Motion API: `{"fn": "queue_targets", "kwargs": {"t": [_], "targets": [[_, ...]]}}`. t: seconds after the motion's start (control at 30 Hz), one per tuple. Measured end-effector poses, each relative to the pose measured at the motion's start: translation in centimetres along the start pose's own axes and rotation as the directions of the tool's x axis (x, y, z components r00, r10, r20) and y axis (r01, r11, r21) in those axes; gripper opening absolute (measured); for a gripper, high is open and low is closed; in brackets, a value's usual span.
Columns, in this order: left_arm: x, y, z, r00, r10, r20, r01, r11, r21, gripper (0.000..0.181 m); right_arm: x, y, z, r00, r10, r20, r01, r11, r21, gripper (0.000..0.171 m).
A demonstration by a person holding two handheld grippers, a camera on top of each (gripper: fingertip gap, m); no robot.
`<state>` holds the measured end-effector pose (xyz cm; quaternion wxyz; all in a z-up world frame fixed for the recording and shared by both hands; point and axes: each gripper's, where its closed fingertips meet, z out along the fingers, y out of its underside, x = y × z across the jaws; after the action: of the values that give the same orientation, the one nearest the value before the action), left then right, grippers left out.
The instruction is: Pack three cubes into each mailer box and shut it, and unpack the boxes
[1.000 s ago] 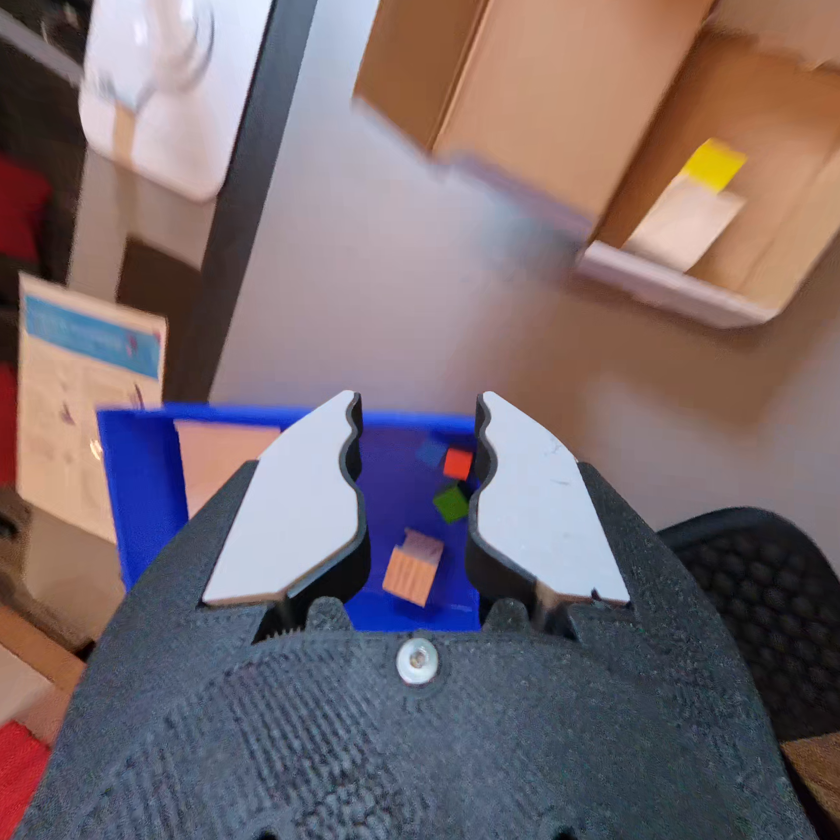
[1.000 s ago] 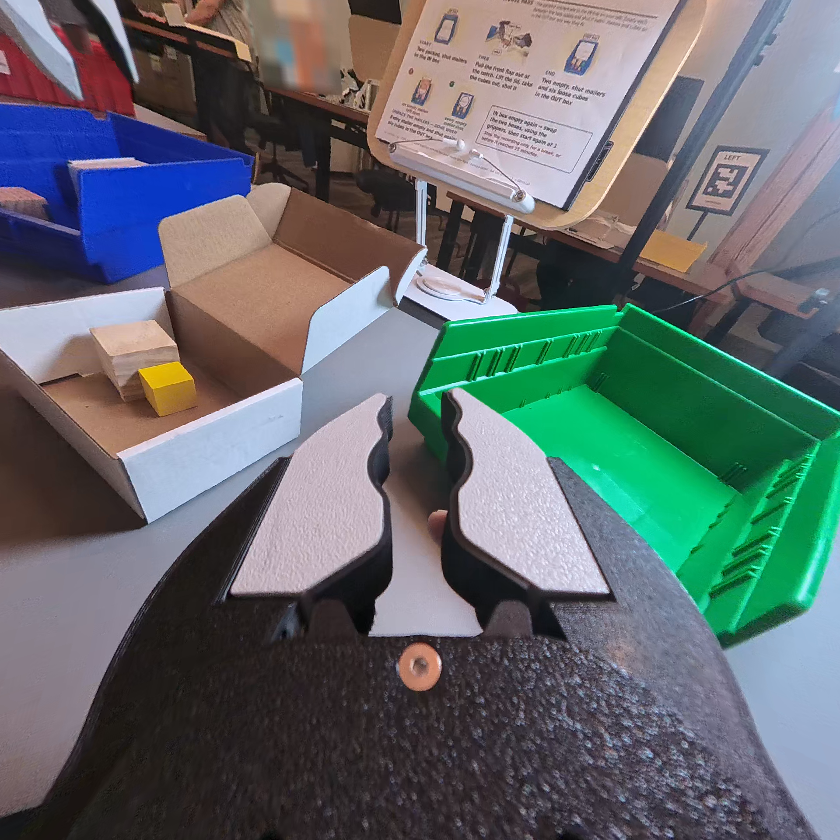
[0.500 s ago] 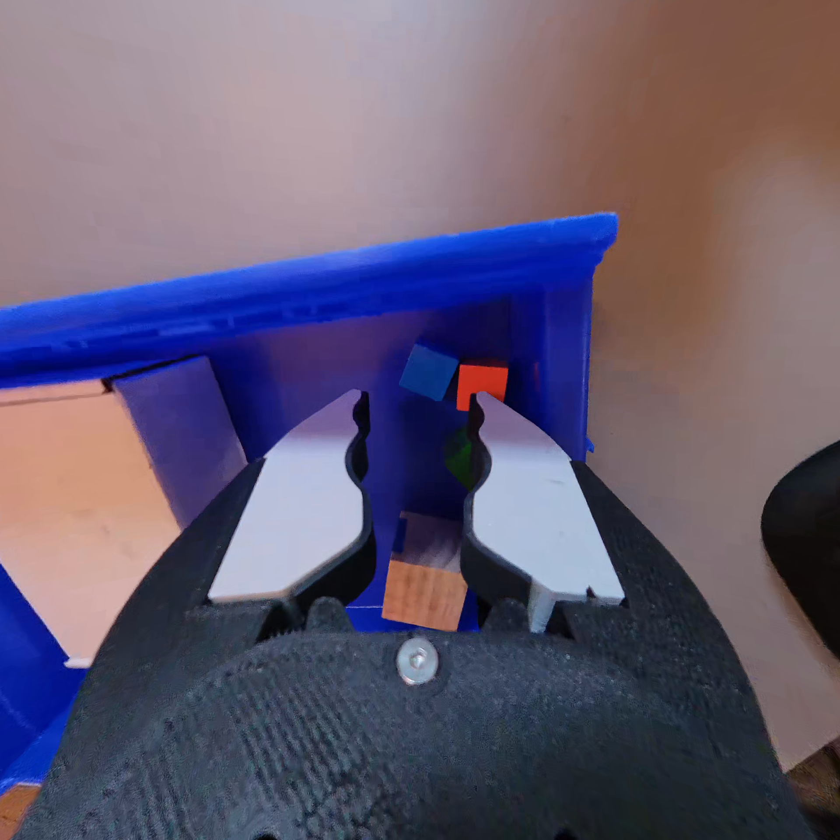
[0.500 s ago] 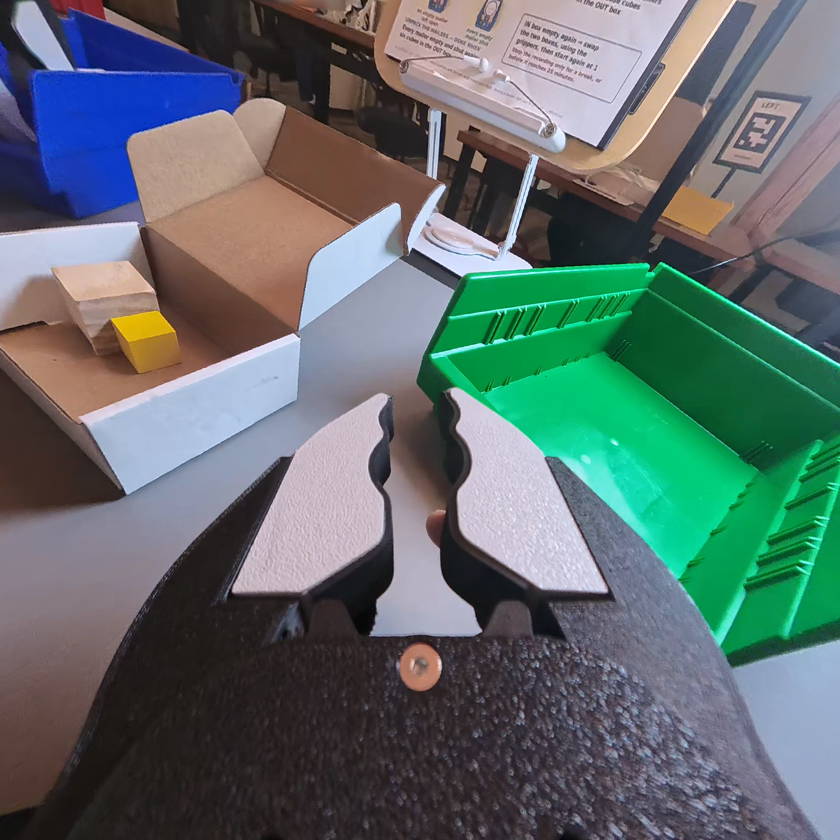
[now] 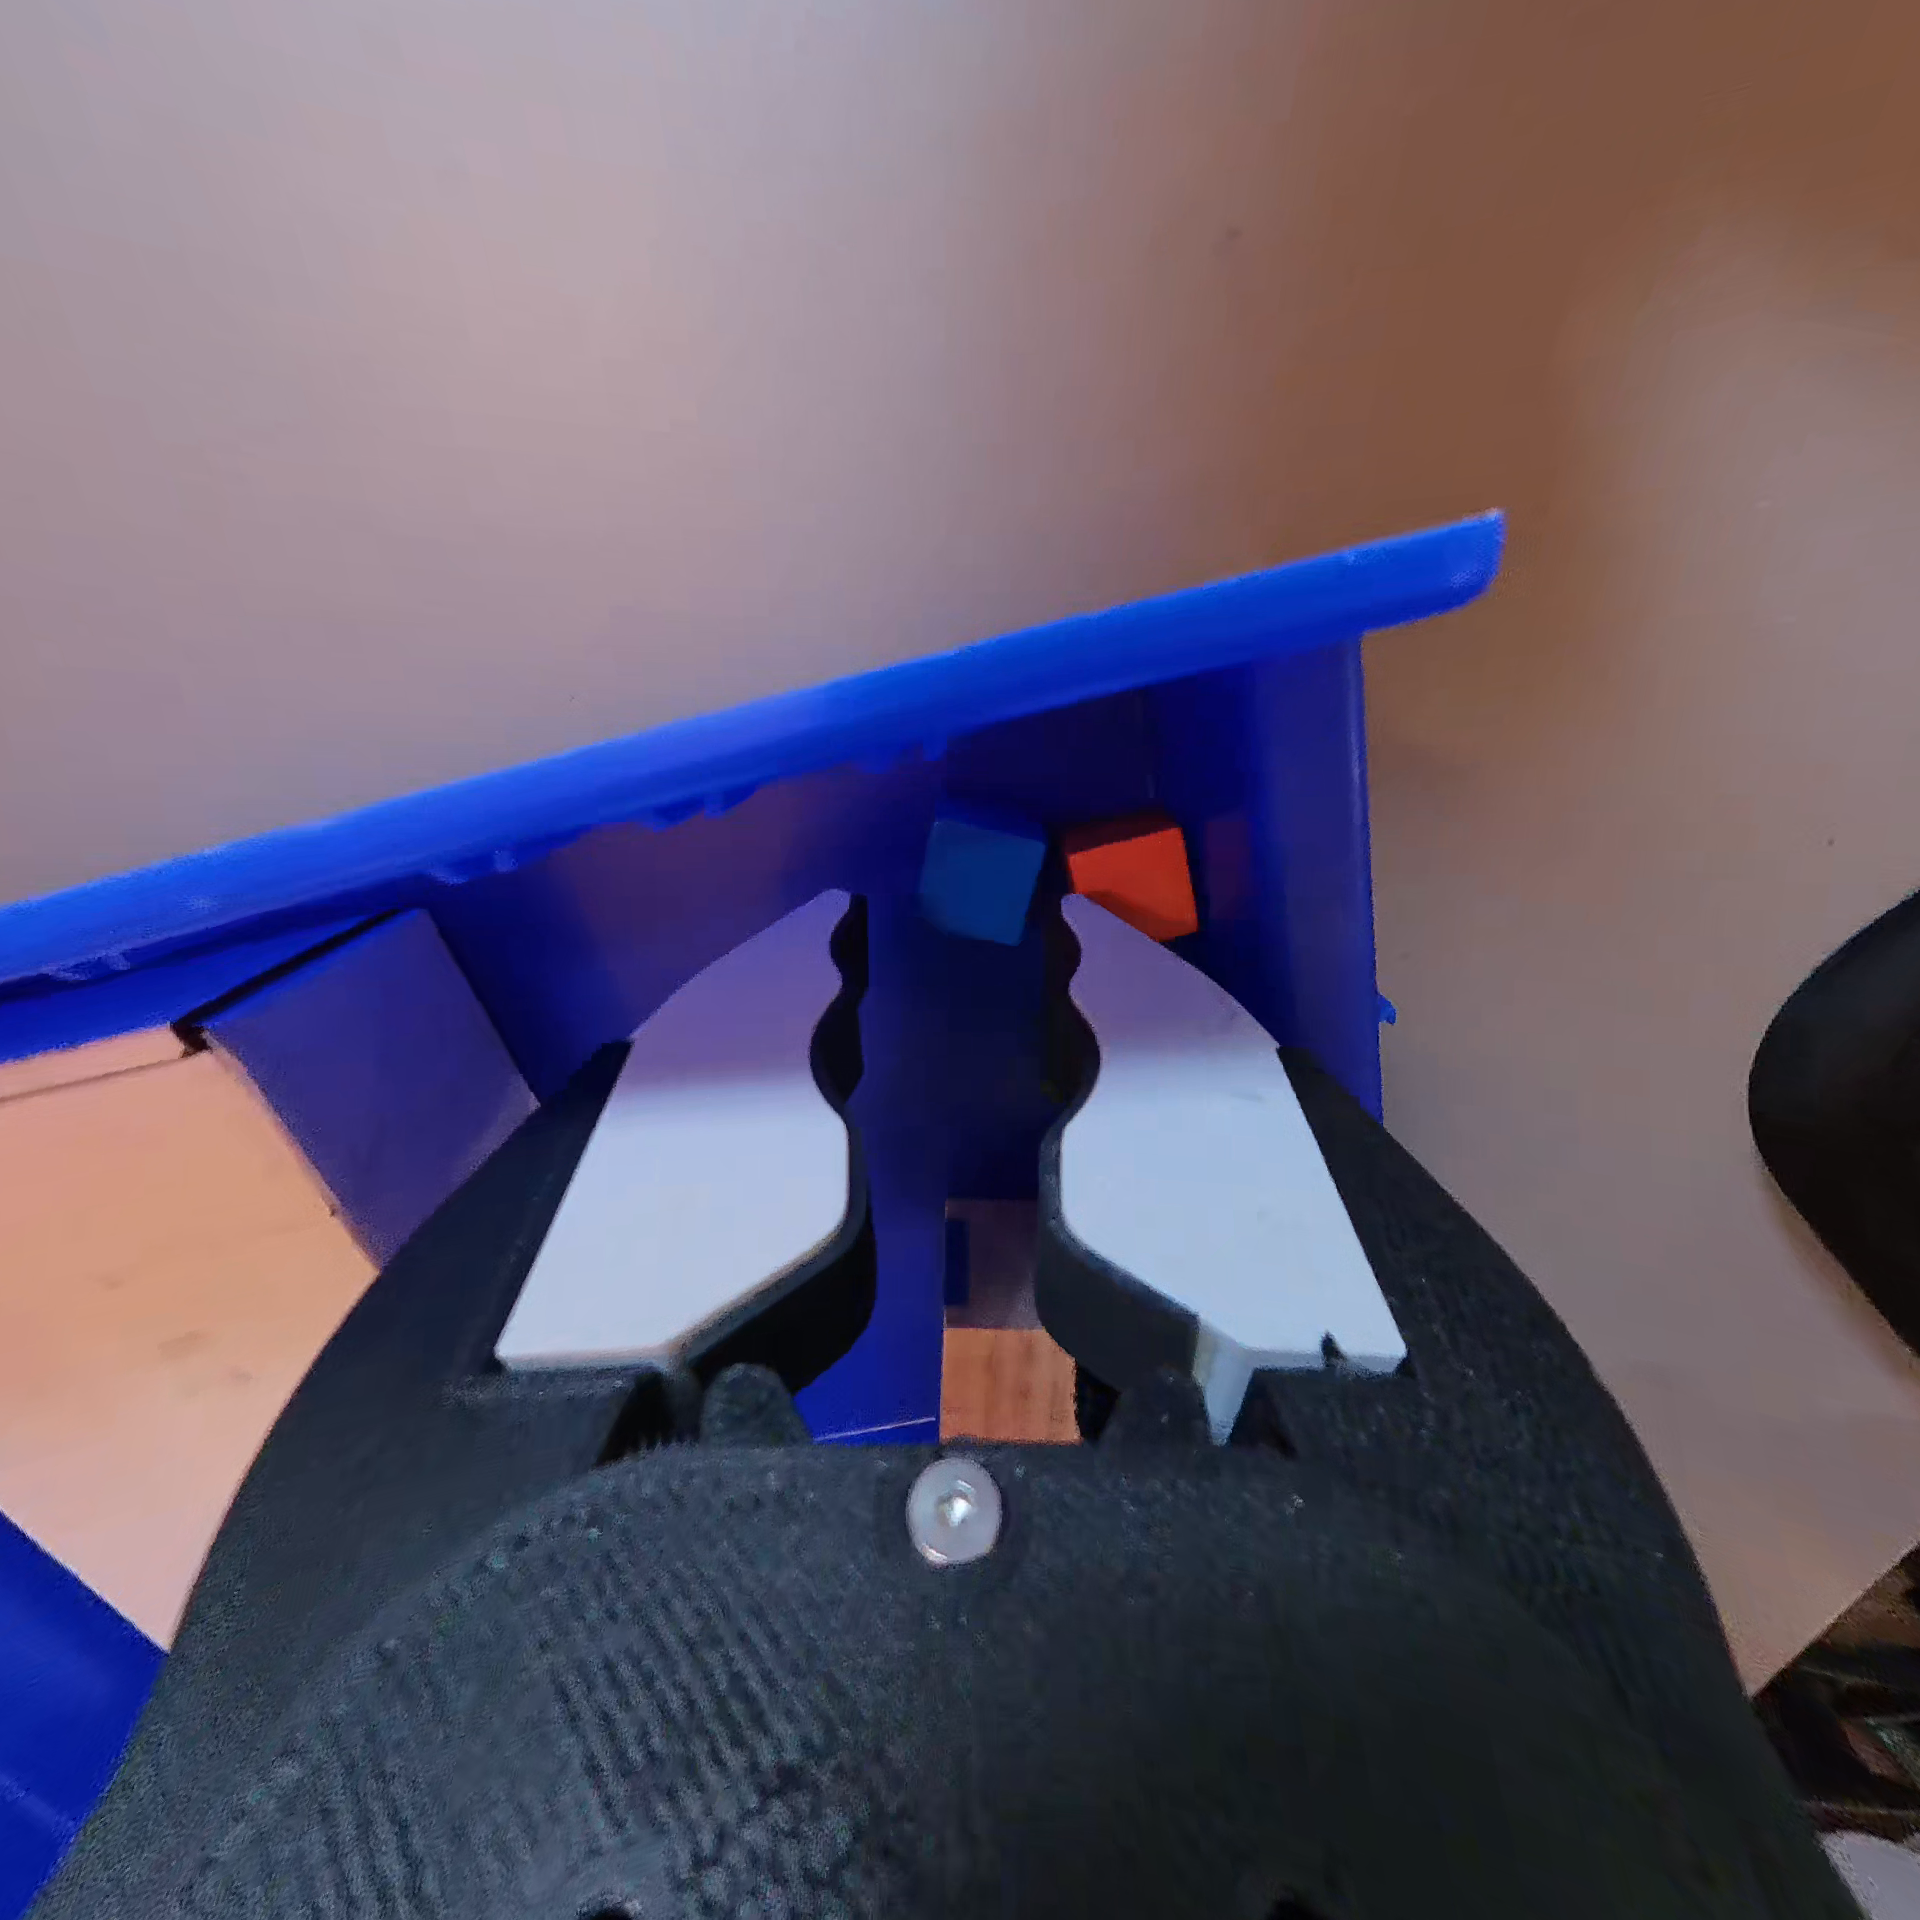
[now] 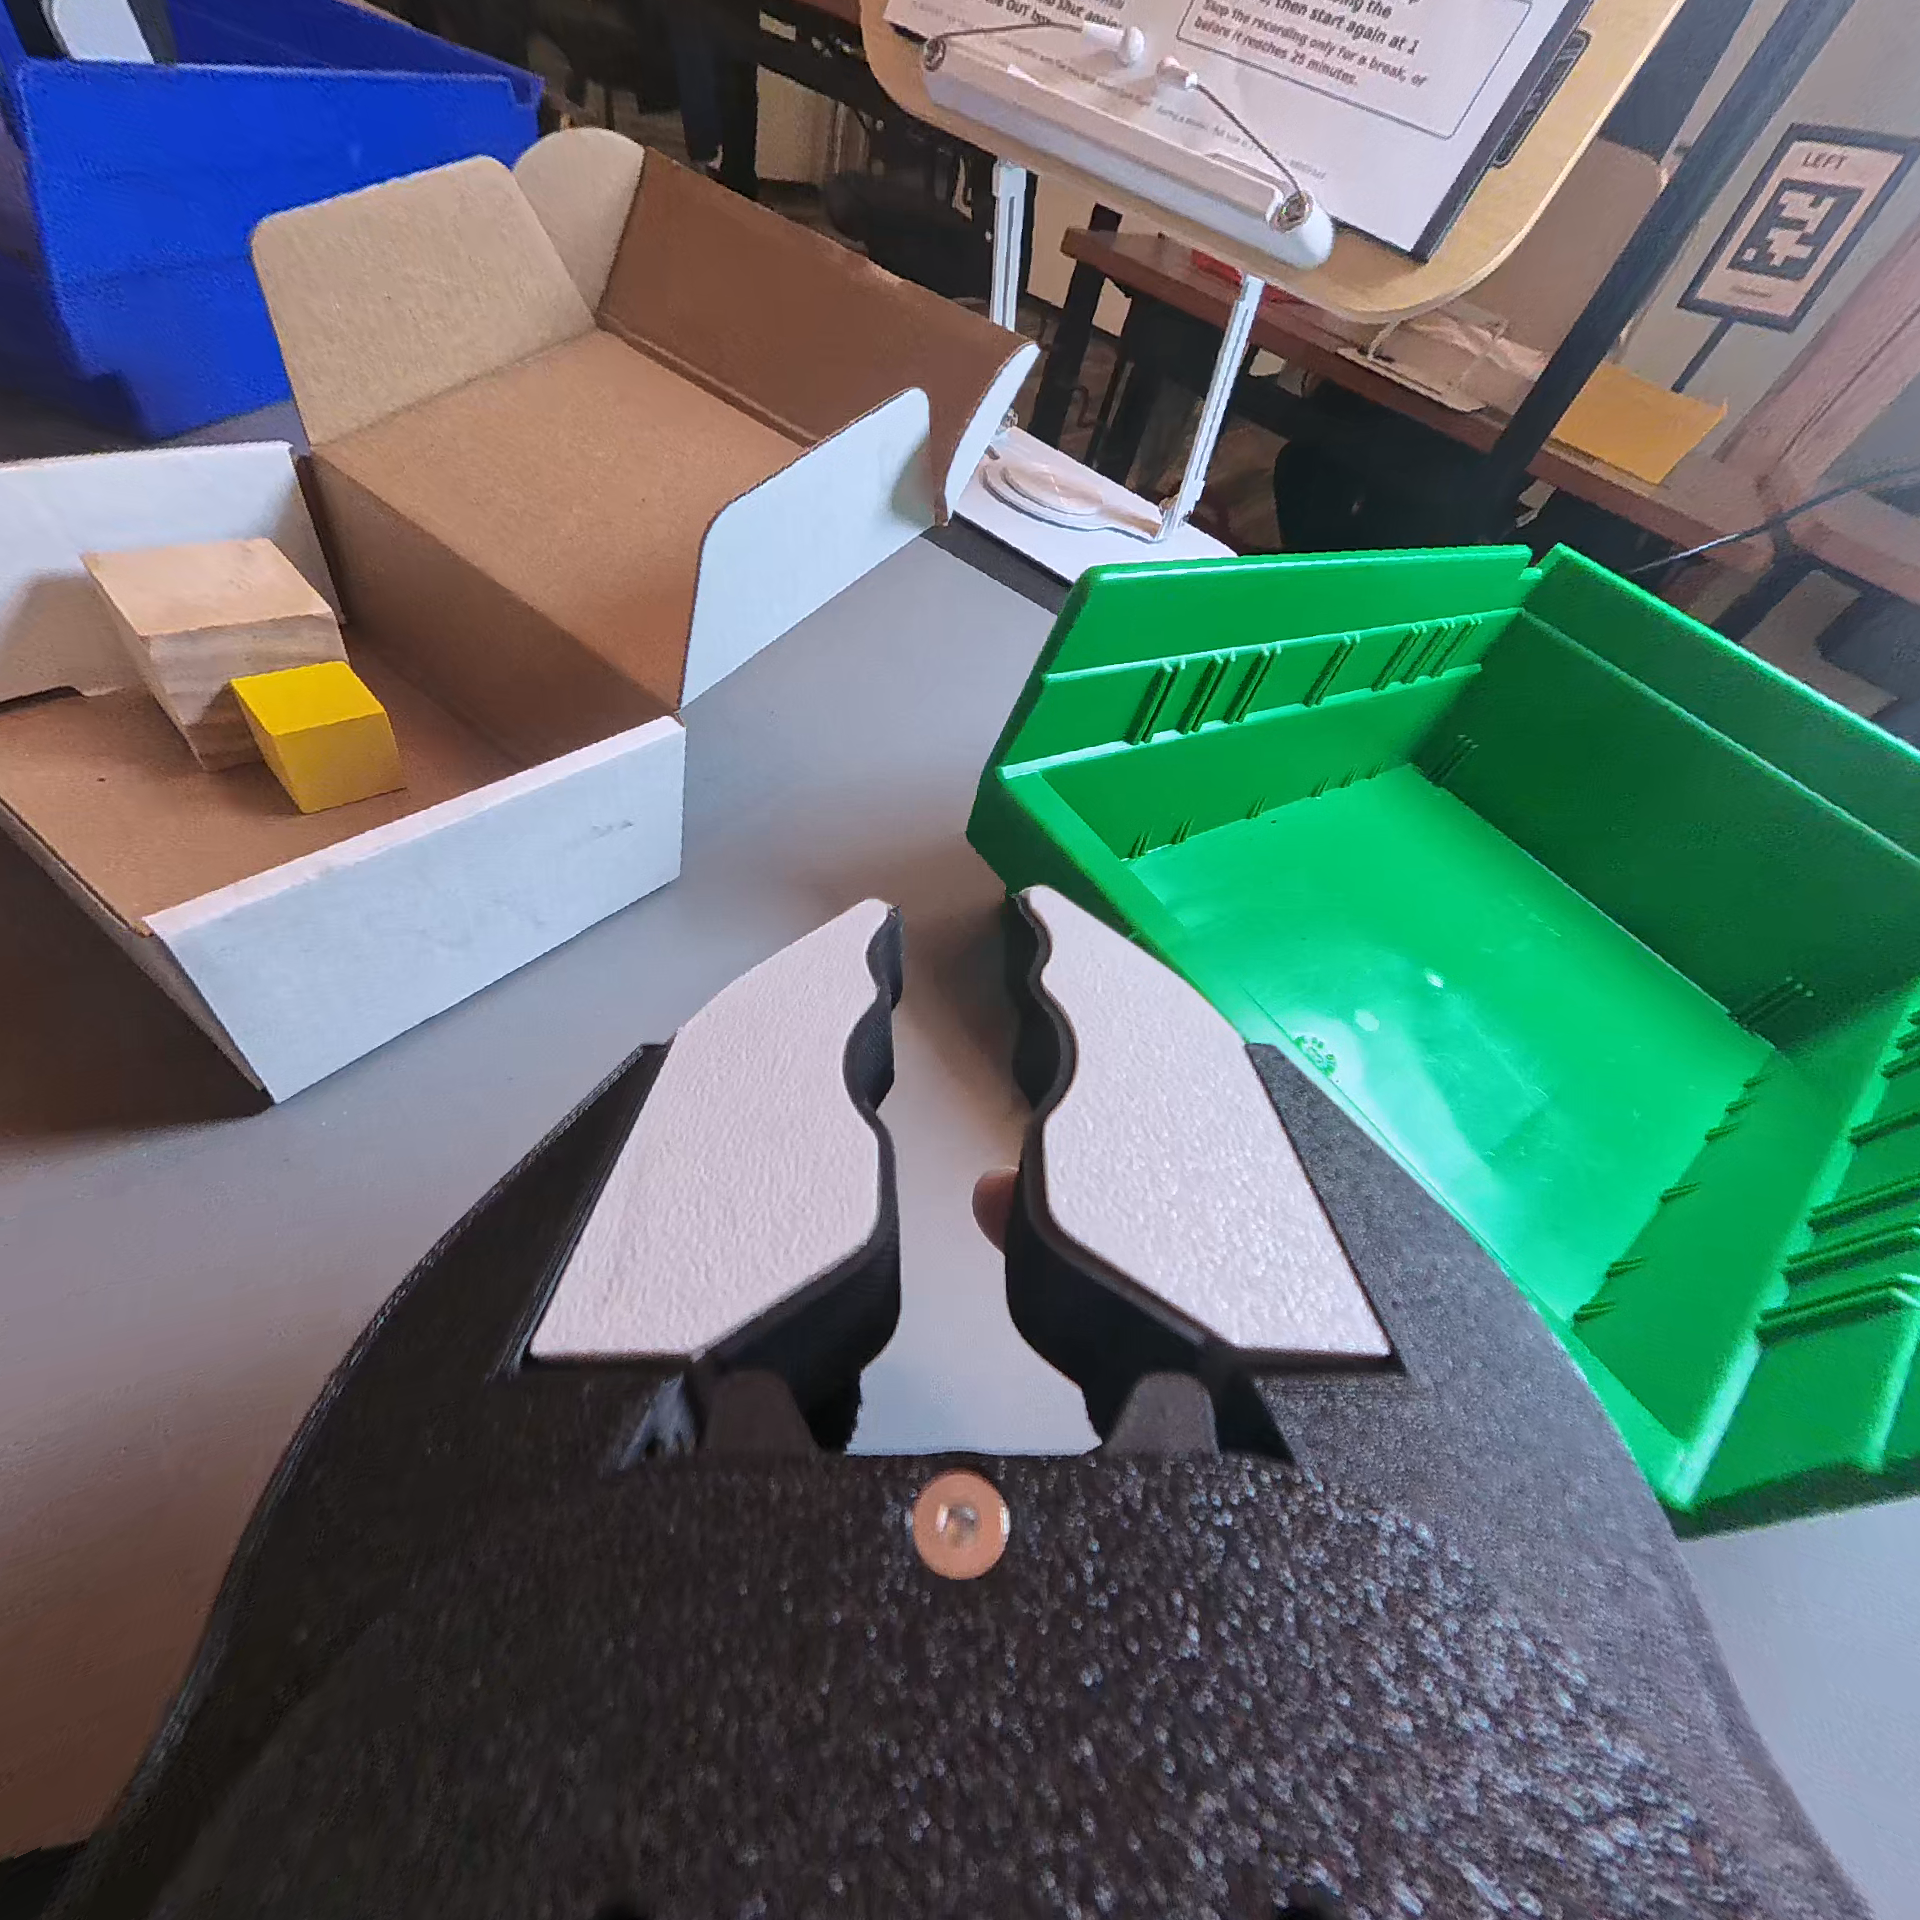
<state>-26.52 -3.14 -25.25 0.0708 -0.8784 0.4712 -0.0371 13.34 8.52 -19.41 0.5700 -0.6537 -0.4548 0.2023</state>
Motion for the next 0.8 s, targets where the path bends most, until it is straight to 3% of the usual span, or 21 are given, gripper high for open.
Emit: {"fn": "queue_targets", "kwargs": {"t": [0.27,0.43,0.53,0.6,0.67,0.8], "targets": [[-1.2,0.2,0.8,0.999,0.004,0.052,-0.003,1.0,-0.017,0.023,-0.5,0.6,0.7,1.0,-0.027,0.009,0.027,0.999,-0.035,0.018],[-3.2,-0.7,-6.1,0.971,-0.157,0.179,0.136,0.983,0.124,0.022,-0.5,0.4,0.5,1.0,-0.028,0.009,0.028,0.999,-0.026,0.018],[-1.3,-5.1,-11.5,0.954,-0.178,0.241,0.117,0.962,0.248,0.022,-0.6,0.1,0.6,0.999,-0.033,0.017,0.033,0.999,-0.015,0.018],[1.3,-8.8,-13.1,0.954,-0.13,0.271,0.058,0.964,0.261,0.022,-0.7,-0.2,0.6,0.999,-0.036,0.021,0.036,0.999,-0.006,0.018],[4.5,-12.5,-12.6,0.963,-0.062,0.261,-0.005,0.968,0.25,0.022,-0.7,-0.4,0.5,0.999,-0.038,0.022,0.038,0.999,0.002,0.018],[10.0,-19.4,-7.8,0.982,0.074,0.174,-0.111,0.971,0.212,0.022,-0.1,-0.9,-0.2,1.0,-0.017,-0.005,0.017,0.999,0.032,0.018]]}}
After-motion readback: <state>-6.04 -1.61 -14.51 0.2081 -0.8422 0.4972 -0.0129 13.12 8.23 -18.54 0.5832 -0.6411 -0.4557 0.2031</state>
